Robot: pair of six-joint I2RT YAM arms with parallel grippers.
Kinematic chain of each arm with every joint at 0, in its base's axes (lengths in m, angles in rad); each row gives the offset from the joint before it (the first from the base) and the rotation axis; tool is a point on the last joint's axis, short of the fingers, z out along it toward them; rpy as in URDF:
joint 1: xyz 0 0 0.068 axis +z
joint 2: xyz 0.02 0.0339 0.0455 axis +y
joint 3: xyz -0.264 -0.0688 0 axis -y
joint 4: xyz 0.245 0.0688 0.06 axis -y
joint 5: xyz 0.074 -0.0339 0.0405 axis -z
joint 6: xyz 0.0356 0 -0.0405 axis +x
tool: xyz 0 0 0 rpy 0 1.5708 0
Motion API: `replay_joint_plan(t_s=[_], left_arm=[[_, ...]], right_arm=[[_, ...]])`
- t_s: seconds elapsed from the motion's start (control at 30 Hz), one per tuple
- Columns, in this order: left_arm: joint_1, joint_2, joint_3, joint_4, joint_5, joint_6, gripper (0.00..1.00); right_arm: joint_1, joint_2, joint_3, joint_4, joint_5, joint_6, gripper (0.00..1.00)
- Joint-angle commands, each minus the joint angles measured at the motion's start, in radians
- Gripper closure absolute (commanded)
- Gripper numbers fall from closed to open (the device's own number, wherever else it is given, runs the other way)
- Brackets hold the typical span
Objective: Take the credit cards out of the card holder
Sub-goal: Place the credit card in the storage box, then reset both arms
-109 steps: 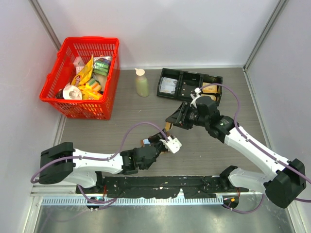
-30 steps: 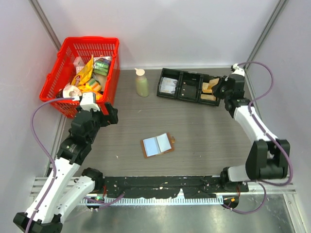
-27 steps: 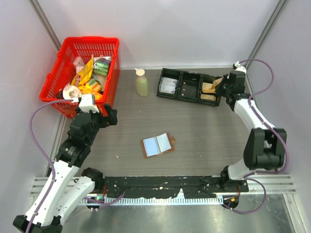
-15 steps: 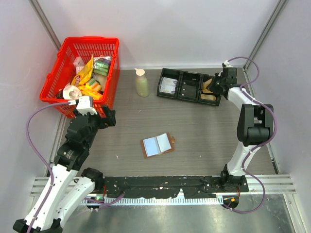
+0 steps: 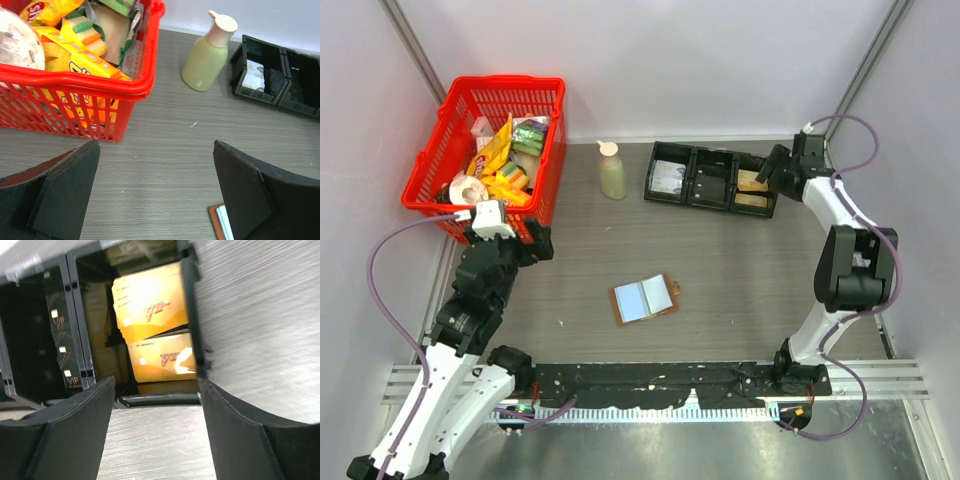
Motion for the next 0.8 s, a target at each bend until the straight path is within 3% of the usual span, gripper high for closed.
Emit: replay_joint_plan(t_s=[0.0,0.2,0.5,0.77], left_arm=[[0.007,-0.025,-0.001,0.034,-0.093,-0.005,0.00],[0.007,-0.073,0.001,0.031,-0.191,-0.010,0.00],[0.007,-0.129,-0.004,0.065,-0.238,-0.005,0.00],[0.007,-0.244,-0.073,0.141,-0.248,0.038,0.00]], right_arm=[[-0.004,-0.253,0.066,-0.098,0.293,-0.029,0.22],[-0.004,-0.557,-0.027,-0.127,0.433,-0.066,0.18],[0.009,-1.046,-0.251,-0.091,0.437,-0.110,0.17],[0.148,-1.456,-0.550,0.055,0.634,-0.187,0.17]])
